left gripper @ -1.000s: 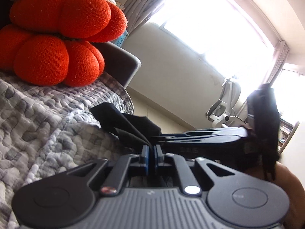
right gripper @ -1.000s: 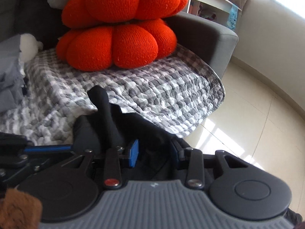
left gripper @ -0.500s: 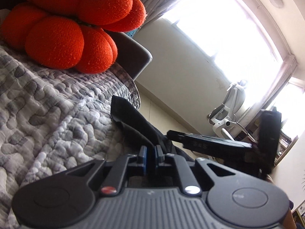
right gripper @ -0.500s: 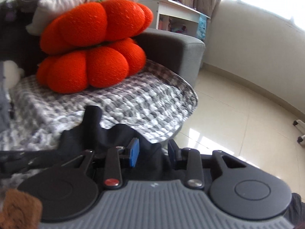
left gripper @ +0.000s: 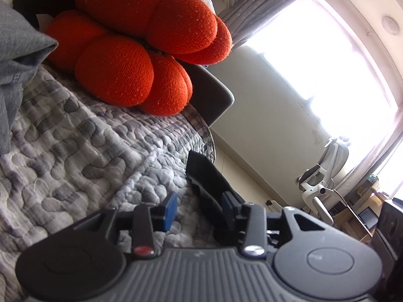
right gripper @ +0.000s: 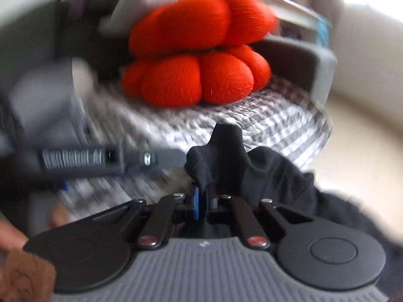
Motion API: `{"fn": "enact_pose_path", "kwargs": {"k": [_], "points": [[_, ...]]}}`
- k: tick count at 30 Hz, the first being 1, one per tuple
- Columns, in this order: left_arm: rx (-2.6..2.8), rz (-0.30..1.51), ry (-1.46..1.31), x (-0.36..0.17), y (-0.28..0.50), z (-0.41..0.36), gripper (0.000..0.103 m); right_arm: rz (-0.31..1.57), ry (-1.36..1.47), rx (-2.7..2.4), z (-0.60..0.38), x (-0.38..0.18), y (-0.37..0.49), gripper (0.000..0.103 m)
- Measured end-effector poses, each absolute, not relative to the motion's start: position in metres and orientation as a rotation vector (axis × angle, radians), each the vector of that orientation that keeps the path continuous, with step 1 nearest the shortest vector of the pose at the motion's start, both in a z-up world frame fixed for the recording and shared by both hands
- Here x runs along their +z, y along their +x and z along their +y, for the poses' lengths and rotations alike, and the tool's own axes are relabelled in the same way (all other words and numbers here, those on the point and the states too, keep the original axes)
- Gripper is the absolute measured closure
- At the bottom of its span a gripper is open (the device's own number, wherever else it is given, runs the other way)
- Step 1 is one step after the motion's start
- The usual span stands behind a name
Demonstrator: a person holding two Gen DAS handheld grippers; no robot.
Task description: Fold clothes
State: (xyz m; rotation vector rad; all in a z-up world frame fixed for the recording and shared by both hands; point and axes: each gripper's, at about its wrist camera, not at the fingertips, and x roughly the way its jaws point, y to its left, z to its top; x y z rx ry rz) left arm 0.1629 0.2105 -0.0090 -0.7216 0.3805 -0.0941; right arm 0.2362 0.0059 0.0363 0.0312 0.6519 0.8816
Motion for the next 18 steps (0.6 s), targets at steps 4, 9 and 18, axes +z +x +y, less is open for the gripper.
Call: {"fn": "enact_pose_path", "kwargs": {"k": [4, 9, 18], "points": [[-0.139, 0.374, -0.759, -0.010, 0.166, 0.212, 0.054, 0.723, 0.496, 0.935, -0.038, 0.018, 0.266, 0.098], [-0.169, 0.367, -0.760, -0.011, 0.169, 0.209, 0.047, 0.825, 0.370, 0.962, -0.014, -0.007, 0.261, 0.080], [-0.211, 0.383, -0.729, -0.012, 0.171, 0.203, 0.043, 0.730, 0.318, 0.928, -0.046, 0.007, 0.257, 0.070]]}}
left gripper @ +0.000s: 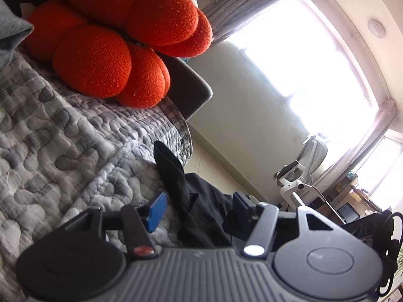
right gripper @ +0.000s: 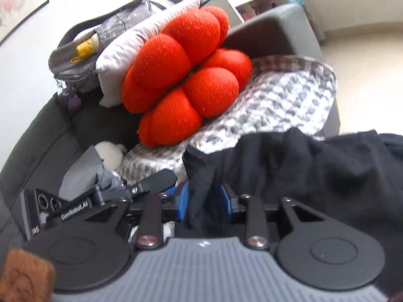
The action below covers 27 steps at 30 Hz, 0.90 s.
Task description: Fold clothes
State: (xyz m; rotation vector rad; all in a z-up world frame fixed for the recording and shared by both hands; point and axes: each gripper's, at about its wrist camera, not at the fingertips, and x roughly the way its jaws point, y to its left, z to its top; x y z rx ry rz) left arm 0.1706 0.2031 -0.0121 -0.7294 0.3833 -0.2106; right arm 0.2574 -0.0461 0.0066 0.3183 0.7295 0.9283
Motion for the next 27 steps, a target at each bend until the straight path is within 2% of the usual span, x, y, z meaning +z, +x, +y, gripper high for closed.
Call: {"fn": "enact_pose_path", "kwargs": {"k": [8, 9, 10, 11, 12, 13, 15, 20, 24, 27], "points": [[-0.256, 0.449, -0.555, -0.007, 0.177, 0.177, 0.046, 0.734, 0.239, 0.858, -0.056, -0.004, 0.264, 0.072], [-0.262, 0.454, -0.549, -0.007, 0.177, 0.176, 0.051, 0.723, 0.213, 0.853, -0.054, -0.004, 0.263, 0.073], [-0.268, 0.458, -0.546, -0.007, 0.178, 0.176, 0.063, 0.713, 0.197, 0.847, -0.052, -0.005, 0.262, 0.074], [-0.277, 0.467, -0.544, -0.007, 0.179, 0.176, 0.069, 0.709, 0.193, 0.841, -0.052, -0.006, 0.262, 0.075], [-0.288, 0.462, -0.548, -0.007, 0.178, 0.177, 0.084, 0.705, 0.192, 0.835, -0.052, -0.008, 0.263, 0.076], [-0.299, 0.454, -0.553, -0.007, 0.178, 0.178, 0.092, 0.704, 0.197, 0.834, -0.052, -0.010, 0.265, 0.077], [-0.338, 0.378, -0.586, -0.002, 0.169, 0.183, 0.096, 0.706, 0.209, 0.836, -0.054, -0.010, 0.267, 0.077], [-0.402, 0.233, -0.680, 0.004, 0.153, 0.192, 0.096, 0.704, 0.211, 0.836, -0.055, -0.009, 0.267, 0.077], [-0.394, 0.204, -0.852, -0.005, 0.151, 0.212, 0.096, 0.687, 0.169, 0.832, -0.050, -0.008, 0.262, 0.076], [-0.368, 0.247, -0.891, -0.010, 0.157, 0.216, 0.095, 0.679, 0.149, 0.838, -0.048, -0.008, 0.260, 0.072]]}}
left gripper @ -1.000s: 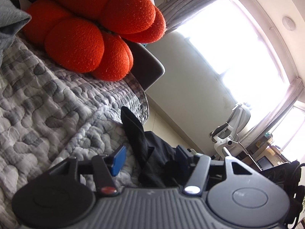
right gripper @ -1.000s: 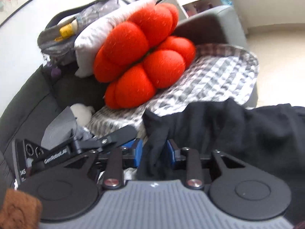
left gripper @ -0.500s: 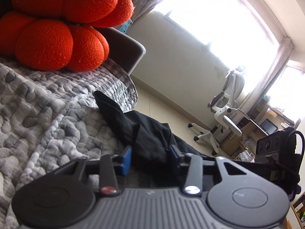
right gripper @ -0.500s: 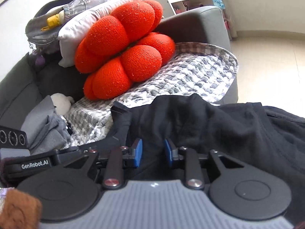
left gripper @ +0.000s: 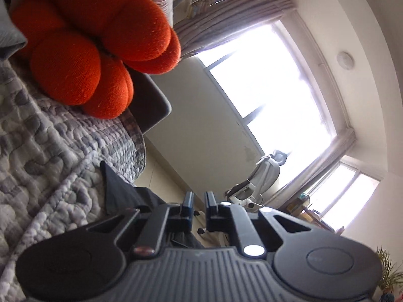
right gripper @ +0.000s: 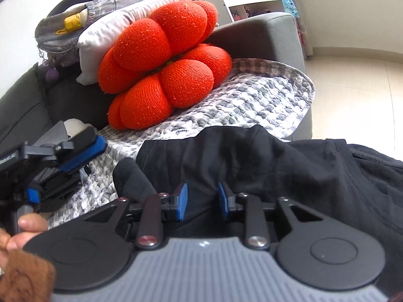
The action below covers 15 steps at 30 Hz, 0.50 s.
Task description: Fold clothes
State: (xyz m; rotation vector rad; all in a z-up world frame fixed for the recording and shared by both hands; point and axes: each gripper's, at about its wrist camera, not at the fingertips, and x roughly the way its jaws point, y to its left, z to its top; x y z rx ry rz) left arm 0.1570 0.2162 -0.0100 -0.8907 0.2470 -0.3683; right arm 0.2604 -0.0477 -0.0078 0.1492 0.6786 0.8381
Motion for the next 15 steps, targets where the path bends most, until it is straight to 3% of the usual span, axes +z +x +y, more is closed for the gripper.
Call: {"fn": "enact_pose_path", "kwargs": {"k": [2, 9, 15], "points": [[-0.321, 0.298, -0.858, -0.011, 0.162, 0.212, 0.089, 0.678, 0.149, 0.839, -0.048, -0.008, 0.260, 0.072], [-0.183, 0.361, -0.752, -0.008, 0.168, 0.206, 0.051, 0.671, 0.141, 0.854, -0.047, -0.008, 0.259, 0.068], [-0.198, 0.413, -0.824, -0.019, 0.176, 0.217, 0.049, 0.664, 0.146, 0.877, -0.048, -0.009, 0.257, 0.061]]}}
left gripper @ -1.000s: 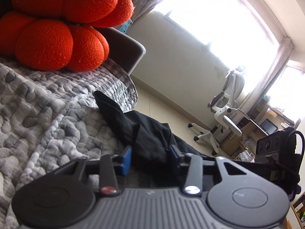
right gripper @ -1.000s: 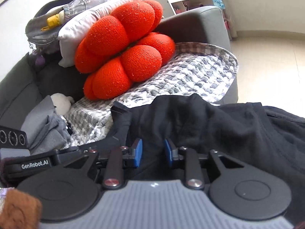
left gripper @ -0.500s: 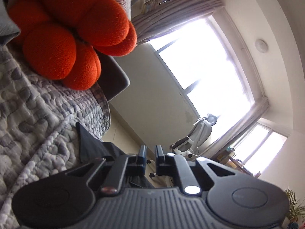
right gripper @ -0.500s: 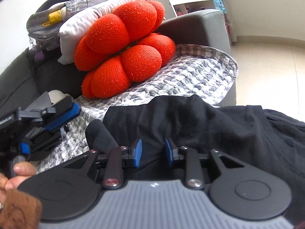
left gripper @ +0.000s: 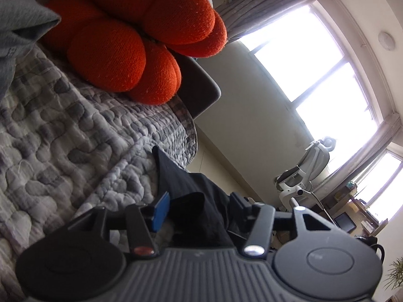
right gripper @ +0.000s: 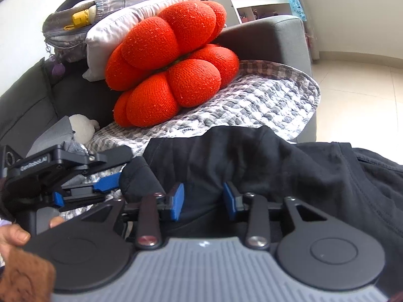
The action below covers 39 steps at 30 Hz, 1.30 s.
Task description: Fold clothes
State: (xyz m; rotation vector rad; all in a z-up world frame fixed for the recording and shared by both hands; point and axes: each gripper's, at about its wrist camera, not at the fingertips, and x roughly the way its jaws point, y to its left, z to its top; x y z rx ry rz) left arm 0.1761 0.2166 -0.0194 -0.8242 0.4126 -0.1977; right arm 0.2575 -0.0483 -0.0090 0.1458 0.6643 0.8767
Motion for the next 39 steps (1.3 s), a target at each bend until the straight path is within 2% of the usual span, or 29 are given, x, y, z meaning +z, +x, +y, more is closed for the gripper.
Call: {"fn": "enact_pose_path", "kwargs": {"k": [5, 17, 20, 22, 27, 35, 39], "points": [[-0.172, 0.413, -0.821, -0.021, 0.176, 0.218, 0.052, 0.686, 0.219, 0.892, -0.054, -0.010, 0.263, 0.061], [-0.168, 0.442, -0.778, -0.021, 0.192, 0.218, 0.049, 0.667, 0.139, 0.987, -0.043, -0.007, 0.247, 0.059], [-0.156, 0.446, -0.794, -0.019, 0.200, 0.220, 0.054, 0.659, 0.125, 1.008, -0.041, -0.006, 0.244, 0.059], [-0.152, 0.445, -0.794, -0.018, 0.204, 0.220, 0.067, 0.659, 0.129, 1.035, -0.040, -0.006, 0.243, 0.059], [-0.160, 0.450, -0.748, -0.015, 0.204, 0.213, 0.088, 0.653, -0.004, 1.139, -0.018, -0.004, 0.221, 0.059], [-0.137, 0.417, -0.730, -0.002, 0.202, 0.210, 0.092, 0.668, 0.036, 1.241, -0.026, 0.000, 0.217, 0.057], [-0.080, 0.422, -0.727, 0.001, 0.203, 0.217, 0.092, 0.607, 0.233, 1.207, -0.060, 0.013, 0.237, 0.059]]}}
